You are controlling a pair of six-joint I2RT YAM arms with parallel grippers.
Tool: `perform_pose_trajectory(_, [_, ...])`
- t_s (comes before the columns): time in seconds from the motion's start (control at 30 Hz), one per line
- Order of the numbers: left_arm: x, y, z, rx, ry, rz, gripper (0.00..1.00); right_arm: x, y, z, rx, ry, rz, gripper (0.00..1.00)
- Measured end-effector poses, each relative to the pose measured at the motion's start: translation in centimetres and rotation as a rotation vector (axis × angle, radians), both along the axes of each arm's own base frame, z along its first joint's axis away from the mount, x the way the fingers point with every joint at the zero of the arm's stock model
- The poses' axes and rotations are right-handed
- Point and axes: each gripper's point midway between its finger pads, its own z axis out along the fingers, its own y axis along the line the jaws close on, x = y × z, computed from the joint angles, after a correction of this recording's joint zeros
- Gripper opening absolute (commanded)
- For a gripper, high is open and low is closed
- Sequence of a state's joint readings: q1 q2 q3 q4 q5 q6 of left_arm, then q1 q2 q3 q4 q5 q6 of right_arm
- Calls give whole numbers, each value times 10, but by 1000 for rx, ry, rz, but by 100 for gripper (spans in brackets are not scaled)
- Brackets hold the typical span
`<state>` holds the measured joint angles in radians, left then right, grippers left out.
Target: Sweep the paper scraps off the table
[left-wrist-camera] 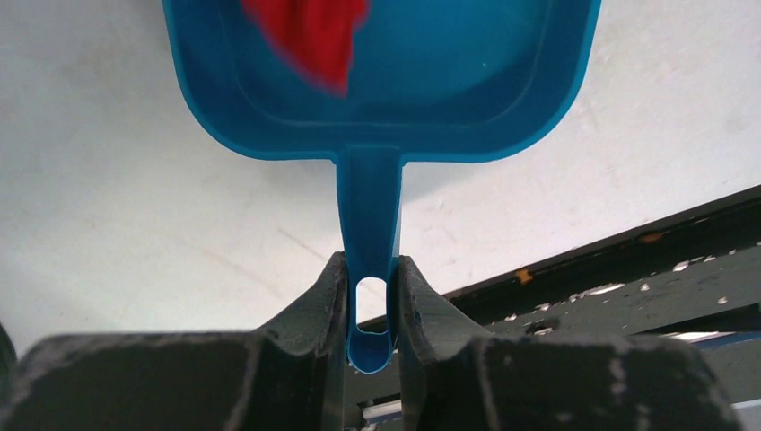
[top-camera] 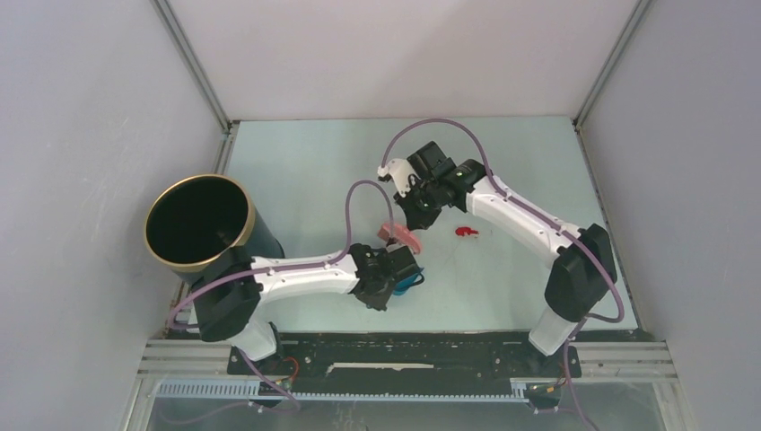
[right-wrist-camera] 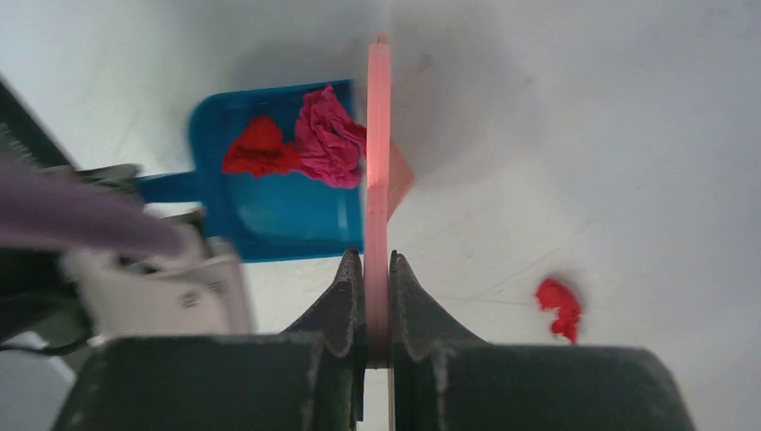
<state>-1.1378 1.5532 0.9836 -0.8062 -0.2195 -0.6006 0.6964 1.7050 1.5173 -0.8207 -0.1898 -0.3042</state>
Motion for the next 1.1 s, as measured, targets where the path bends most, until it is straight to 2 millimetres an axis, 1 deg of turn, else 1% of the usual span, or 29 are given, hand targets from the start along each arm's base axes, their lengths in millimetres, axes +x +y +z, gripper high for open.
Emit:
perform_pose_trajectory(0.07, [4,-7,0,-11,-4,-9,0,-13,2,3,32,39,10,0])
perform_pose_trajectory(0.17, [7,-15,0,-30,-12,-18,0,-32,-1,14,65,81,19,0])
perform_pose_trajectory(0.27, [9,-20,1,-48,-23,-26,0,-40,-10,32,83,64,10,0])
perform_pose_trajectory(0.37, [9,-26,4,-79,-48,-48,0,-39,-27,50,71,-2,-20,0])
perform_pose_trajectory(0.47, [4,-32,14,-122,-91,-103,0,-27,-50,66,31,-87,-59,0])
perform_pose_trajectory(0.53, [2,-37,21,-147,-120,-132,0,-17,-67,71,0,-132,-91,0])
perform_pose_trajectory(0.63, [1,-43,27,-162,-141,-170,0,4,-102,75,-73,-203,-160,0])
perform_pose_trajectory(0.67, [1,-43,27,-154,-142,-180,0,11,-113,75,-96,-224,-183,0])
perform_pose_trajectory(0.73, [1,-44,27,-131,-137,-200,0,27,-143,70,-168,-272,-237,0])
perform_pose_trajectory(0.87, [-2,-56,27,-101,-121,-243,0,46,-186,55,-291,-314,-304,0])
perform_pose_trajectory(0.9, [-4,-60,27,-99,-115,-254,0,49,-194,51,-313,-315,-312,0])
perform_pose_trajectory(0.97, [-9,-65,26,-96,-95,-269,0,56,-202,47,-337,-317,-325,0])
perform_pose_trajectory(1.03, [-14,-67,23,-82,-67,-280,0,65,-204,39,-350,-311,-332,0])
perform_pose_trajectory(1.1, [-17,-66,20,-62,-42,-284,0,70,-202,28,-358,-290,-326,0])
